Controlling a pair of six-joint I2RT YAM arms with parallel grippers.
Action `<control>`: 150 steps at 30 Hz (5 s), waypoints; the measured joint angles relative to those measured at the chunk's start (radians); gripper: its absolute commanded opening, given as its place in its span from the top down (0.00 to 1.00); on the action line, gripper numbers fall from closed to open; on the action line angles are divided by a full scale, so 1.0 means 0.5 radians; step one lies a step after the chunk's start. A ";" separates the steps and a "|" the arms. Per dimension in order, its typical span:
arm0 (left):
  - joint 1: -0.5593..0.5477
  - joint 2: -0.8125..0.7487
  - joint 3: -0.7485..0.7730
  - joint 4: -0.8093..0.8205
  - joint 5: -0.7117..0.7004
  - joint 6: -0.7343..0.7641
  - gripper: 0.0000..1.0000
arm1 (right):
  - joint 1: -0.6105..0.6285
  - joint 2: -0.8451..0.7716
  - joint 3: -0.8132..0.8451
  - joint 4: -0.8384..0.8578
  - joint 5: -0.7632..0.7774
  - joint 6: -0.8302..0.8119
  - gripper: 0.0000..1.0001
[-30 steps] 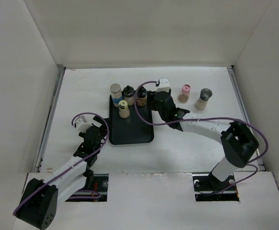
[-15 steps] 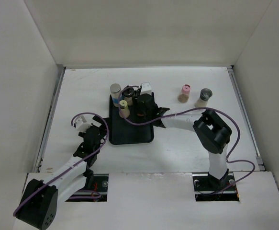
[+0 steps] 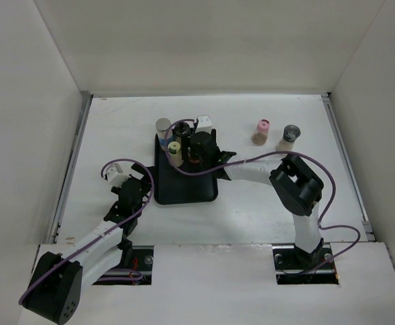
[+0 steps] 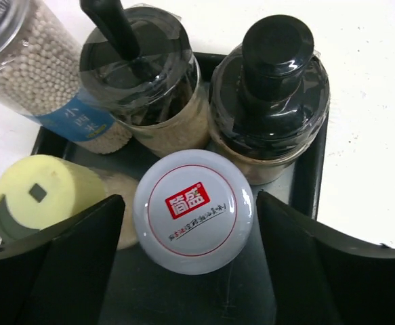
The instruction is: Organize the condiment bottles
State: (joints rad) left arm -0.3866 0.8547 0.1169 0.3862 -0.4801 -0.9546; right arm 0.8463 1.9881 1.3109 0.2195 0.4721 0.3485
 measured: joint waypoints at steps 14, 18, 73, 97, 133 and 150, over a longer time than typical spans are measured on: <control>-0.002 0.001 0.000 0.002 0.002 0.001 0.00 | -0.192 -0.958 -0.652 0.074 0.072 0.036 0.26; -0.011 0.018 0.000 0.002 0.005 0.000 0.00 | -0.625 -1.260 -0.871 0.064 0.217 0.043 0.14; 0.288 -0.095 -0.056 -0.096 0.069 -0.184 0.00 | 0.476 -0.381 -0.169 -0.066 0.162 -0.112 0.41; 0.275 -0.050 -0.061 -0.199 0.000 -0.277 0.00 | 0.536 0.035 0.215 0.005 0.042 -0.076 0.00; 0.257 0.056 -0.061 -0.151 0.057 -0.246 0.00 | -1.087 -0.301 -0.245 -0.039 0.002 -0.243 0.35; 0.233 0.063 -0.060 -0.130 0.057 -0.231 0.00 | -0.936 -0.639 -0.487 -0.160 0.005 -0.188 0.60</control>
State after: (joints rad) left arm -0.2699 0.8860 0.0872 0.3210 -0.4515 -1.0702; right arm 0.3782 1.6684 1.0676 0.1394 0.4744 0.2546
